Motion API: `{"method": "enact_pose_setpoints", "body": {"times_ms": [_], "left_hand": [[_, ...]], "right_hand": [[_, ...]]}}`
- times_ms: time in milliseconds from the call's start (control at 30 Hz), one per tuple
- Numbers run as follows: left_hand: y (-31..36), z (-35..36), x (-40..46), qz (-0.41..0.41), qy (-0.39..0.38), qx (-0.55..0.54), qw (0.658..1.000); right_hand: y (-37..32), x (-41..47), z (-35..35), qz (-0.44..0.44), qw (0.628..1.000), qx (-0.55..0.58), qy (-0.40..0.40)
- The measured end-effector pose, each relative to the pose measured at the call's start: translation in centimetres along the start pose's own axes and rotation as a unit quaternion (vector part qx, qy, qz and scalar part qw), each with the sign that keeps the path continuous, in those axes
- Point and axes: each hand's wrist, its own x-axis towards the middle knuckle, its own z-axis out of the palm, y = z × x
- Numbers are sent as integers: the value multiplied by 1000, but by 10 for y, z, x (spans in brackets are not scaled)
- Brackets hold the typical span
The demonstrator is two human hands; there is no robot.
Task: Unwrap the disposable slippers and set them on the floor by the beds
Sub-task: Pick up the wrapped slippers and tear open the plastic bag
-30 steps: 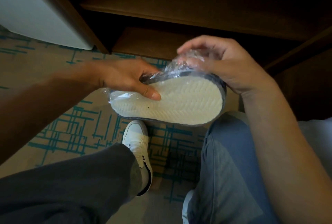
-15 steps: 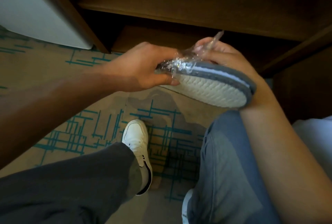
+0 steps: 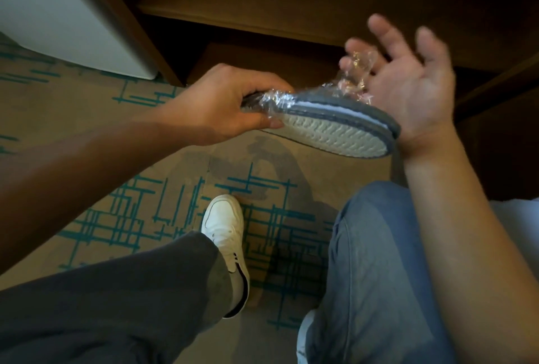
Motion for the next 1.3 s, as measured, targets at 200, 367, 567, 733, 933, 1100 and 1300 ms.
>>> {"method": "enact_pose_setpoints", "body": {"times_ms": [200,367,567,733,933,1100,1300], "left_hand": [[-9,3,5,18,29,51,998],[-20,0,7,-1,0,130,991],[-23,3,6,-93,-40,109,989],[-22,2,12,-133,-13,24,991],[-31,5,10,-190,76,-132,970],[-24,3,8,-160,45,-201,965],[-24,-5,9,-212,19,-225,951]], "right_hand": [[-7,-8,11,-21,981,-132,-143],[-1,-10,26,-5,891,-424,-162],[9,-1,21,-93,876,-472,-24],[15,4,14,-144,872,-461,82],[18,5,2,10,921,-383,72],[23,4,3,6,945,-313,91],[9,1,-4,-38,960,-220,170]]}}
